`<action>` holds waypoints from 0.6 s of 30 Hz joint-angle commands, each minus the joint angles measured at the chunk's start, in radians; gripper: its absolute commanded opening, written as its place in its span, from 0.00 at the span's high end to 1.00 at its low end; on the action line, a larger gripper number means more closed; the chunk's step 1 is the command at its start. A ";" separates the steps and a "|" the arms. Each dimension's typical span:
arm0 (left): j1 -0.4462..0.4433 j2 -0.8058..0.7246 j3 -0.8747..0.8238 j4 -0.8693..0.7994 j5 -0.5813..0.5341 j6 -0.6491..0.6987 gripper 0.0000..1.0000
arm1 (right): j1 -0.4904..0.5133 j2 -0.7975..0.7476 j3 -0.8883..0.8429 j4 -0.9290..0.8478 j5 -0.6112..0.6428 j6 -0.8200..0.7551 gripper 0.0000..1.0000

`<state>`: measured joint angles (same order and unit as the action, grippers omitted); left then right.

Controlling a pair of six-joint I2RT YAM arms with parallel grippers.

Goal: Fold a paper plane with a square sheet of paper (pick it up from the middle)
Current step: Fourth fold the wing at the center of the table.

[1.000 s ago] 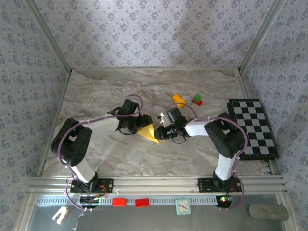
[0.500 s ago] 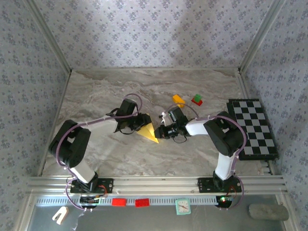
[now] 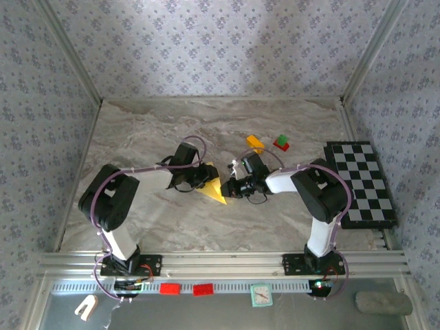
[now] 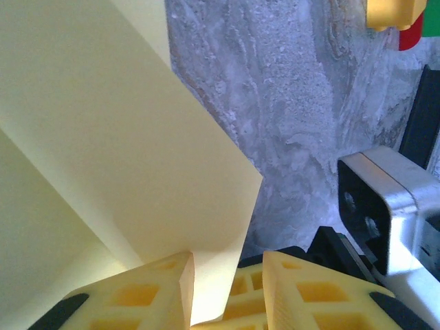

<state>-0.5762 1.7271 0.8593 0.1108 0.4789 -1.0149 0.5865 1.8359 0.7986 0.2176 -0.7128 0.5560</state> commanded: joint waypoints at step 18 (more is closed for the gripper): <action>0.059 -0.049 -0.045 -0.034 -0.020 0.025 0.58 | -0.033 0.065 0.030 -0.120 0.003 0.046 0.88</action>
<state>-0.5117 1.6718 0.7956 0.1150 0.4770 -1.0115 0.5663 1.8645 0.8246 0.1856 -0.7498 0.5949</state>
